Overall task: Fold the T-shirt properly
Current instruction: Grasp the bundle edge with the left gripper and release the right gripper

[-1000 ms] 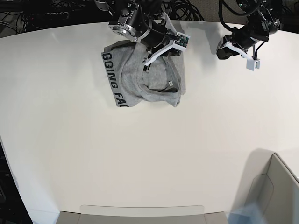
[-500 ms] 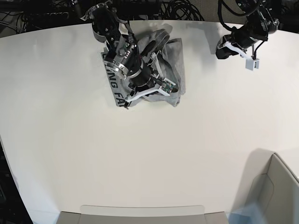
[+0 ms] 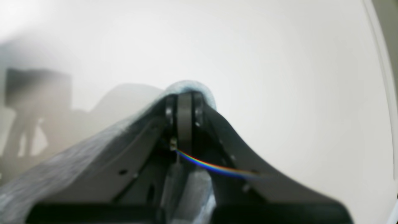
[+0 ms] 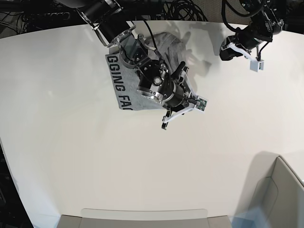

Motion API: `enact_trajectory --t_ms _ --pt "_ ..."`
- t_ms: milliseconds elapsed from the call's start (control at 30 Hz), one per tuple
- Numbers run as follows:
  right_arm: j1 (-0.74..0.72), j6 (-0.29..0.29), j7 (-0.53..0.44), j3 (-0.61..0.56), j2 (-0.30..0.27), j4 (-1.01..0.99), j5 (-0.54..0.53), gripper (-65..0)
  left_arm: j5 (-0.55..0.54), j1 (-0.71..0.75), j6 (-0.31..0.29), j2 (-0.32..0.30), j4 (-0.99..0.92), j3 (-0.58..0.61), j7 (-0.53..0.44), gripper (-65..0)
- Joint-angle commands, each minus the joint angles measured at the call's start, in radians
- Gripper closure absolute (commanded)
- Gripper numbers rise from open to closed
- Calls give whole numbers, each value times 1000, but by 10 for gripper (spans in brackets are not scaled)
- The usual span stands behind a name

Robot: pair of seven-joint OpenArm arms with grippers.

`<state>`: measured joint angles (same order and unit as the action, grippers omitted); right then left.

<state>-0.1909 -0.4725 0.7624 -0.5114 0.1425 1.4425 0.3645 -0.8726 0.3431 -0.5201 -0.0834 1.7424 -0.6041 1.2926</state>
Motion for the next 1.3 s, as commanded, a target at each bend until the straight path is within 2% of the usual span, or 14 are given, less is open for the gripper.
enact_trajectory --t_ms 0,133,300,433,567,733,800,967,1100,1267 --pt "-23 1 -11 3 10 -6 -2 0 -21 -2 -5 -6 15 -3 -11 0" --pt "5 -2 -11 -5 6 -24 0 0 -21 -2 -5 -6 14 -3 -9 0" --pt "87 -5 -11 -48 -10 91 0 0 -21 -2 -5 -5 14 -3 -9 0" --pt "115 -52 -11 -123 -33 171 0 0 -20 -2 -5 -9 14 39 -14 0" --pt "141 -59 -11 -106 -33 263 1 0 -21 -3 -5 -9 15 89 -14 0" --pt "190 -59 -11 129 -48 412 0 0 -20 -57 -5 -14 35 204 -15 0" --pt "207 -64 -1 237 -91 458 0 0 -20 -74 -5 -14 69 266 -17 0" --pt "245 -64 124 354 -231 508 -8 0 -20 -97 -5 -16 147 418 -54 0" --pt "327 -64 139 469 -306 522 -114 0 -17 -101 1 -69 150 576 -101 0" --pt "428 -64 139 598 -381 515 -284 0 2 -101 5 -171 150 774 -169 0"
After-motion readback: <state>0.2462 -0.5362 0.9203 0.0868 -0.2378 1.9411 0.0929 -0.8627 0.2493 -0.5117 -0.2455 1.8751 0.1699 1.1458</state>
